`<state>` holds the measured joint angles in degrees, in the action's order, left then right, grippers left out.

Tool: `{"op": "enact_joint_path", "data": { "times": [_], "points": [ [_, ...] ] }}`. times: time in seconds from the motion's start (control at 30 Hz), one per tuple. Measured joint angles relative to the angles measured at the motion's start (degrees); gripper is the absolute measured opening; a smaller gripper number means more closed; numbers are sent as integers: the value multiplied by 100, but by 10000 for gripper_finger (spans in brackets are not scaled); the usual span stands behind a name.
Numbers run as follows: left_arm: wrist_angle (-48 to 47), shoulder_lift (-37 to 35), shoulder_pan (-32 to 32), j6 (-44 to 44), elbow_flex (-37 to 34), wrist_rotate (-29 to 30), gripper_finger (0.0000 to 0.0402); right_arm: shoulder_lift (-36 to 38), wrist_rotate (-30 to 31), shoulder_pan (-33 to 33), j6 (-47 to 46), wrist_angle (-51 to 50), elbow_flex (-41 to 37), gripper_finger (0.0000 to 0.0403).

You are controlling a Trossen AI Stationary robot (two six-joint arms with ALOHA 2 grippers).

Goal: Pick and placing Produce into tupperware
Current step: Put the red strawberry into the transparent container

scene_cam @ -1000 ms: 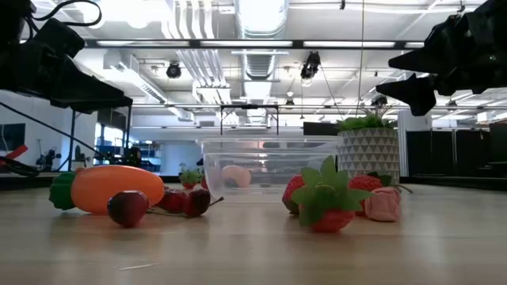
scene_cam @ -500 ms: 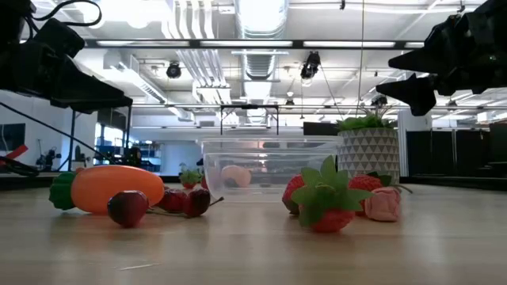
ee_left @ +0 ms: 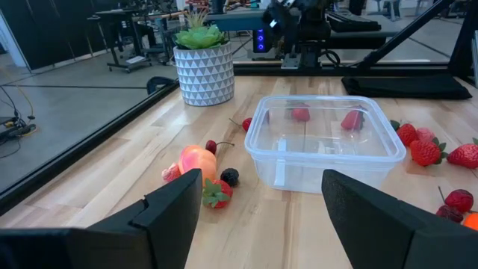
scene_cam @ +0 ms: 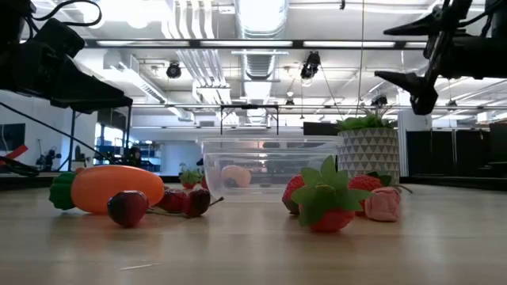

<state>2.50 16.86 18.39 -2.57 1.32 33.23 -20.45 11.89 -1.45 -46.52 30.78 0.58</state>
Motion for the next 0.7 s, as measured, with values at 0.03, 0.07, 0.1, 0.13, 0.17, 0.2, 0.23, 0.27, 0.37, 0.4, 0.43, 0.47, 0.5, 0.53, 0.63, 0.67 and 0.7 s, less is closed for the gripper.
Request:
{"op": "enact_joint_path", "data": {
  "times": [0.03,0.07,0.1,0.13,0.17,0.2,0.23,0.27,0.37,0.4,0.43,0.47,0.5,0.53,0.63,0.67,0.7],
  "points": [
    [2,0,-2,-2,0,0,262,36,53,0,-95,53,-2,313],
    [1,0,0,0,0,0,262,59,68,0,-355,168,-2,313],
    [2,0,-2,0,0,0,262,76,153,2,-590,304,-2,313],
    [1,0,0,0,-2,0,262,72,399,5,-635,457,-2,313],
    [2,0,0,-2,0,0,262,37,793,4,-646,638,-2,313],
    [1,0,-1,0,0,0,262,10,1203,2,-633,860,-2,313],
    [0,0,0,0,0,0,262,-2,1605,0,-586,1142,-3,313],
    [0,0,0,-1,-1,0,262,-4,1949,2,-545,1426,-4,313],
    [0,0,-2,0,-1,2,262,-1,2544,0,-138,2006,-2,312],
    [1,0,0,0,-1,0,262,0,2568,2,64,2144,-2,311],
    [0,0,0,0,0,0,262,8,2560,2,240,2284,-2,310],
    [2,0,-1,0,-2,0,262,17,2568,2,326,2387,-2,309],
    [2,0,0,0,0,0,262,22,2667,1,334,2428,-1,308],
    [2,0,0,0,0,2,262,18,2838,-2,324,2410,0,307],
    [18,0,-2,128,-2,15,262,17,3023,-7,358,2385,-1,306],
    [66,0,0,126,-2,11,262,17,3022,-7,384,2384,-2,306],
    [143,0,0,53,-2,8,262,2,3018,-7,371,2375,-1,306]
  ]
}}
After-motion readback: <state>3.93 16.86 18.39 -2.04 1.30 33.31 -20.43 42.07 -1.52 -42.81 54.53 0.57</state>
